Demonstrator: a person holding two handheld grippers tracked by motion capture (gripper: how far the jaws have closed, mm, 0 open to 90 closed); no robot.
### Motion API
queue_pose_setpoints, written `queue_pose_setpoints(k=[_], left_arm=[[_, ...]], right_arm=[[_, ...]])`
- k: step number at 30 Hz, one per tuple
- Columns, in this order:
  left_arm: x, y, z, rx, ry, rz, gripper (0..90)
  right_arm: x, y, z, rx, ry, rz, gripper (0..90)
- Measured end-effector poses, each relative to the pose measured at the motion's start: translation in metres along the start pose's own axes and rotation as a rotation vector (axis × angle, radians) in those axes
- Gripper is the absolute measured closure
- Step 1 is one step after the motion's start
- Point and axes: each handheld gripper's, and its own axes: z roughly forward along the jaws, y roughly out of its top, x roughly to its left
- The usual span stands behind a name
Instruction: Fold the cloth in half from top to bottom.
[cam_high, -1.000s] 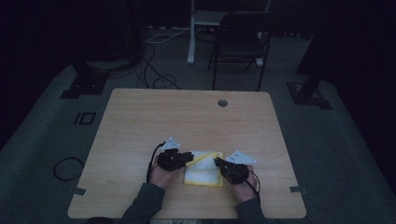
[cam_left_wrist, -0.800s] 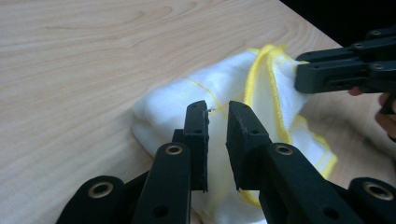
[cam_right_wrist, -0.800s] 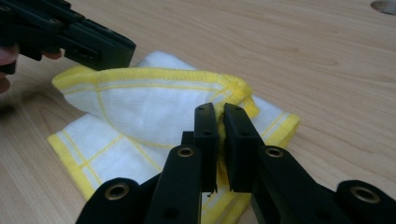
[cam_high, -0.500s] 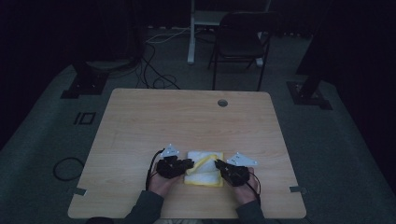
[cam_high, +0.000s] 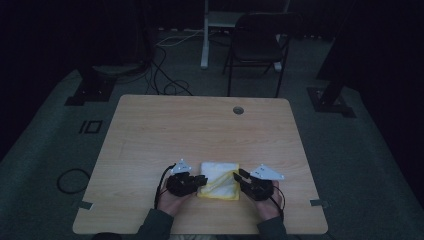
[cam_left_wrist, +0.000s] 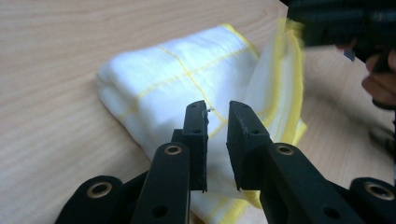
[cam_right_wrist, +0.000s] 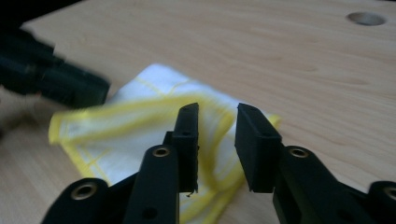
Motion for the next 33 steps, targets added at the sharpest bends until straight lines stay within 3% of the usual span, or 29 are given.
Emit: queue_pose_setpoints(k=[4,7,14,17,25,33], left_arm=[[-0.003,-0.005,-0.002,0.011,-0.003,0.003,78.0],[-0.003,-0.009,-0.002,0.021,0.002,0.006,77.5],[-0.002,-0.013,-0.001,0.046,0.036,0.025,77.5],[0.001,-0.015,-0.004,0.043,0.051,0.024,76.7],[0.015,-0.015,-0.014,0.005,0.095,-0.005,73.3],[0.034,-0.014,-0.021,-0.017,0.166,-0.03,70.6]], right_arm=[[-0.013,-0.001,-0.009,-0.031,-0.021,0.048,67.9],[-0.018,-0.003,-0.011,-0.025,-0.034,0.068,67.5],[-0.018,-0.006,-0.008,-0.008,-0.035,0.059,65.7],[-0.022,-0.008,-0.007,0.008,-0.056,0.06,64.0],[-0.042,-0.014,0.001,0.059,-0.13,0.08,60.4],[-0.044,-0.015,0.008,0.104,-0.14,0.064,58.1]])
